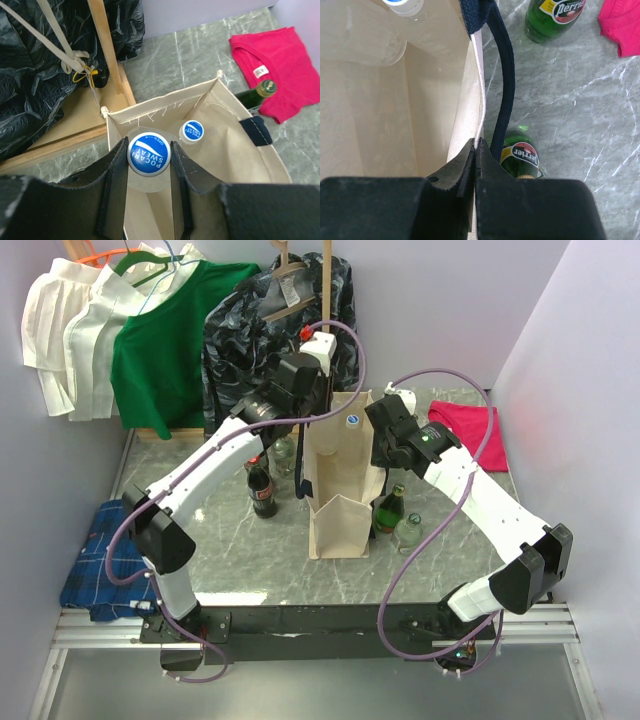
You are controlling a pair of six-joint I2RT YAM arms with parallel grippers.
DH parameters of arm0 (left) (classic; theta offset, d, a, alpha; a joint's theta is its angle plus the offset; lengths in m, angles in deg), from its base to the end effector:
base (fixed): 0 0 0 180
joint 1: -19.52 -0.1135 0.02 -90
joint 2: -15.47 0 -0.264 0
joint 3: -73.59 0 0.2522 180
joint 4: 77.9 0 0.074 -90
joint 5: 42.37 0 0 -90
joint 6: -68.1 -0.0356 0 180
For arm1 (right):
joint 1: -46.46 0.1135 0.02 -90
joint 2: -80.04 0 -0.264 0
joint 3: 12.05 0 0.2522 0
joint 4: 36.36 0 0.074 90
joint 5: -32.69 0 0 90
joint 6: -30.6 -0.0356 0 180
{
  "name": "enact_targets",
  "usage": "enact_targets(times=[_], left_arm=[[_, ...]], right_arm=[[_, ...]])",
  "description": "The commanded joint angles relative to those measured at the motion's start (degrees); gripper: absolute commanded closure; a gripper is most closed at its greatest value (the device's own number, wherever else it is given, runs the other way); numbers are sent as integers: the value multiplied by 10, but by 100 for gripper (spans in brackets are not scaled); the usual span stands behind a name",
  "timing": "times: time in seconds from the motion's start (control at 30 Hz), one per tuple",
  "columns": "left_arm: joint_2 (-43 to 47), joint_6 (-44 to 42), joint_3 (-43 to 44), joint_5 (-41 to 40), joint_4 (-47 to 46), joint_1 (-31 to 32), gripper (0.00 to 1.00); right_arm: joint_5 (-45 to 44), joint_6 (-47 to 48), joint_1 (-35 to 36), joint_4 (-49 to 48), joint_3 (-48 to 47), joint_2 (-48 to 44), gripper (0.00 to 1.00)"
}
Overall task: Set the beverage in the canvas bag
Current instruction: Place the drink in the canvas bag.
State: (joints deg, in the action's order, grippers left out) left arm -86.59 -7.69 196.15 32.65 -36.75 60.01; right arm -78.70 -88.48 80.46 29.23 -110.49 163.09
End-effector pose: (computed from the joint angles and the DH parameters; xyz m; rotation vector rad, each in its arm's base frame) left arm 0.3199 -0.2610 0.4218 0.2678 1.9192 -0.3880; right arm 0.2558 0.1569 0.3602 0.0600 2.3682 0.0671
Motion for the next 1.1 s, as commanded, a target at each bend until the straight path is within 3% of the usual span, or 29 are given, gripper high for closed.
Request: enact_targets(times=[0.0, 1.07], left_arm=[[19, -2, 5, -39, -110, 2, 99], [-32, 43, -36, -31, -131, 6, 99]], right_arm=[[-4, 0, 2, -11, -7, -12, 100], [14, -30, -2, -34, 28, -42, 100]])
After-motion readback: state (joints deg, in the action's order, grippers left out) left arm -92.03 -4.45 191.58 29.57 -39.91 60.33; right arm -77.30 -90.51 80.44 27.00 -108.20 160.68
